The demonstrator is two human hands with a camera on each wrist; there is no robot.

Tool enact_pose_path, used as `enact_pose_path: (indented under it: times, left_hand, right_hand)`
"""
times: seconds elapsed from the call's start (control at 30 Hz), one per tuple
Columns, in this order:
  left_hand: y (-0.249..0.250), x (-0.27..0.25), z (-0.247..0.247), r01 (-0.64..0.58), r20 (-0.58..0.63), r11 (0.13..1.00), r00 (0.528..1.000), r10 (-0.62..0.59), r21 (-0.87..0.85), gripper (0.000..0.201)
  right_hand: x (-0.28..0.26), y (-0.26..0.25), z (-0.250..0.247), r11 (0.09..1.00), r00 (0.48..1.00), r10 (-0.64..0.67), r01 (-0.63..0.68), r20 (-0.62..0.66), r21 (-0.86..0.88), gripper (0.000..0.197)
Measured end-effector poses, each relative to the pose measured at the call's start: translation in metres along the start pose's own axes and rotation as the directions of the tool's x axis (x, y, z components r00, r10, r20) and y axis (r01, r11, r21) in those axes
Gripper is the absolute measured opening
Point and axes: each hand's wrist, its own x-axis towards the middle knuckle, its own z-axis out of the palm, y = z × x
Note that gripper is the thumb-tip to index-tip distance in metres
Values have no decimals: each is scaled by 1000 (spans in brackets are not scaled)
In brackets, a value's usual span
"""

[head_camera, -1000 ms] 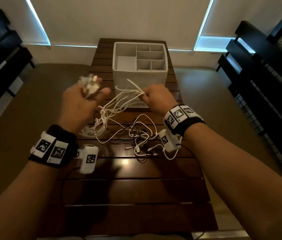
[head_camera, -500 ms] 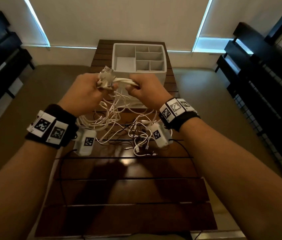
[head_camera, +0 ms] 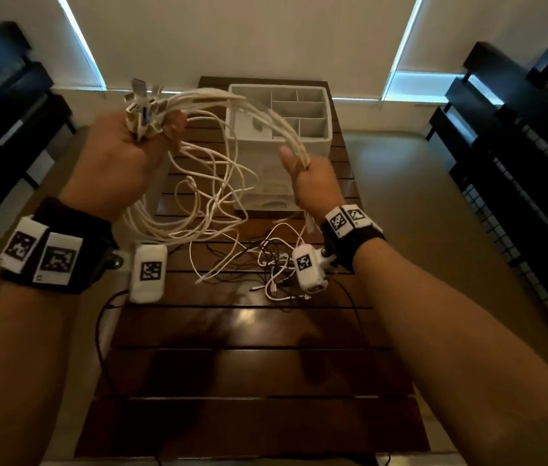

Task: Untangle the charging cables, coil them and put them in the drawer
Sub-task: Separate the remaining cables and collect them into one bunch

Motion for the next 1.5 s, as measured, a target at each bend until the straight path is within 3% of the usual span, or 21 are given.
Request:
enact_pose_path:
  times: [0.07, 0.2, 0.3, 0.47, 0.63, 0.77, 0.87, 0.93, 1.0, 1.07, 1.17, 1.23, 1.33, 1.5]
  left_hand:
    - [-4, -2, 5, 66, -40, 998, 997, -66, -9, 36]
    - [-4, -6, 5, 86, -71, 979, 992, -100, -183, 37]
    - [-1, -4, 1, 68, -109, 940, 988, -111, -334, 36]
    - [3, 3, -1, 99, -178, 915, 967, -180, -391, 39]
    - [2, 7, -10, 102, -202, 888, 956, -212, -449, 40]
    - [-6, 4, -5, 133, -133, 943, 975, -180, -304, 44]
    - [-13, -2, 7, 146, -75, 972, 984, -162, -186, 43]
    - [-15, -5, 16, 171, -44, 973, 983, -179, -153, 41]
    - [-15, -6, 24, 173, -3, 979, 985, -174, -105, 38]
    - [-11, -6, 32, 161, 57, 984, 986, -157, -73, 30]
    - [-6, -9, 38, 121, 145, 988, 984, -107, -95, 27]
    - [-6, -13, 38, 137, 172, 979, 979, -111, -151, 12]
    - [-5, -22, 42, 173, 180, 970, 973, -142, -170, 24]
    - [3, -28, 51, 250, 238, 924, 954, -183, -290, 16]
  right_hand:
    - [2, -6, -1, 997, 1000, -23, 24, -15, 74, 45]
    - [-10, 24, -6, 971, 983, 40, 3, 179, -237, 42]
    - [-7, 49, -7, 935, 988, 84, -34, 128, -353, 49]
    - [0, 76, -2, 827, 951, 218, -61, 218, -559, 38]
    - [-7, 95, -7, 738, 948, 299, -155, 112, -657, 41]
    - [2, 82, -7, 833, 959, 278, -214, 50, -511, 32]
    - [8, 41, -9, 923, 991, 133, -132, -23, -361, 29]
    - [-1, -3, -11, 988, 998, -49, 43, -38, -150, 24]
    - [-15, -48, -8, 964, 962, -266, 266, 53, 5, 37]
    - [-24, -80, 2, 913, 891, -397, 407, 223, -1, 51]
    - [-28, -97, 17, 848, 803, -433, 517, 409, -118, 47]
    - [-27, -94, 15, 850, 799, -425, 514, 426, -117, 38]
    - [-28, -88, 8, 828, 788, -399, 529, 468, -187, 29]
    - [-30, -83, -6, 766, 790, -421, 573, 446, -292, 20]
